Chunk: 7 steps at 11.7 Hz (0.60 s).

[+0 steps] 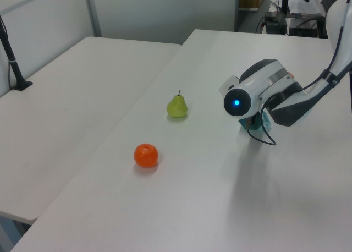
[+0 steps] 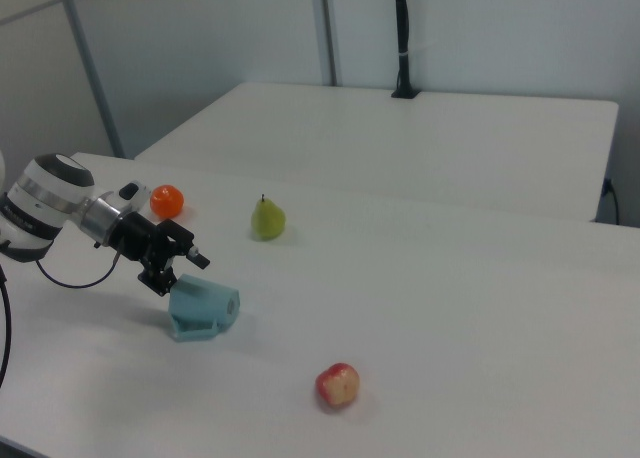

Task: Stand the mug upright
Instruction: 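Move the gripper down to the rim of the tipped light-blue mug, then close the gripper on the mug rim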

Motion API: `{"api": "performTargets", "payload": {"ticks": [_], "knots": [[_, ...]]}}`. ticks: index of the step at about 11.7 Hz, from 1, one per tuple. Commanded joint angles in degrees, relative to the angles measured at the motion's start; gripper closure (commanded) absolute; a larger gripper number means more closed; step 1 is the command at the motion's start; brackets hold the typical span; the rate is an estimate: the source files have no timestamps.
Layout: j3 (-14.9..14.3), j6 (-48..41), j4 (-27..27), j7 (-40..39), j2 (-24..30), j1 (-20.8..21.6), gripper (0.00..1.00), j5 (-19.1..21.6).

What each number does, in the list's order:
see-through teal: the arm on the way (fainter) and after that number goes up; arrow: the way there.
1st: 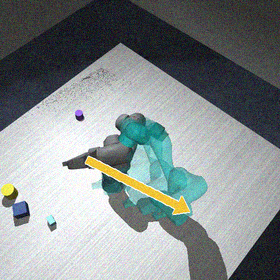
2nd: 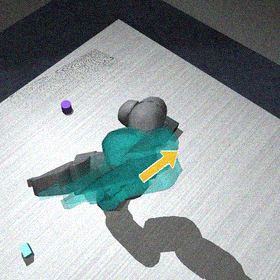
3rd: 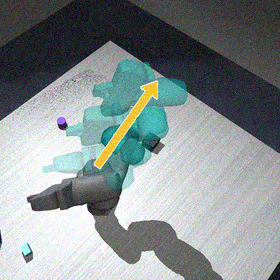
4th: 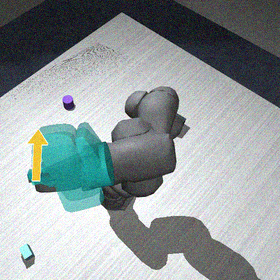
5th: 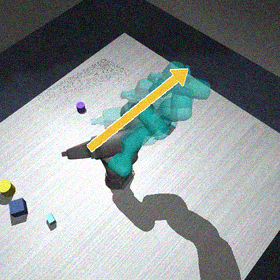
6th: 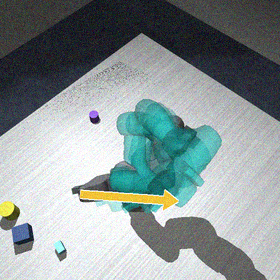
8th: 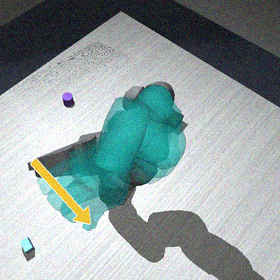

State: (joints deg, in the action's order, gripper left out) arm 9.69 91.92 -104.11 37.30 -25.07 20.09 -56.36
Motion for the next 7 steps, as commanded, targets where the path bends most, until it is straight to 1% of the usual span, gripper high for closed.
{"api": "performTargets", "payload": {"ticks": [1,2,5,7], "knots": [[-0.4,-0.2,0.5,0.8,-0.2,0.3,0.44,-0.6],[-0.3,-0.3,0.5,0.8,-0.2,0.3,0.61,-0.3],[-0.3,-0.4,0.5,0.8,-0.2,0.3,0.99,0.0],[-0.3,-0.3,0.4,0.8,-0.2,0.2,1.0,0.0]]}}
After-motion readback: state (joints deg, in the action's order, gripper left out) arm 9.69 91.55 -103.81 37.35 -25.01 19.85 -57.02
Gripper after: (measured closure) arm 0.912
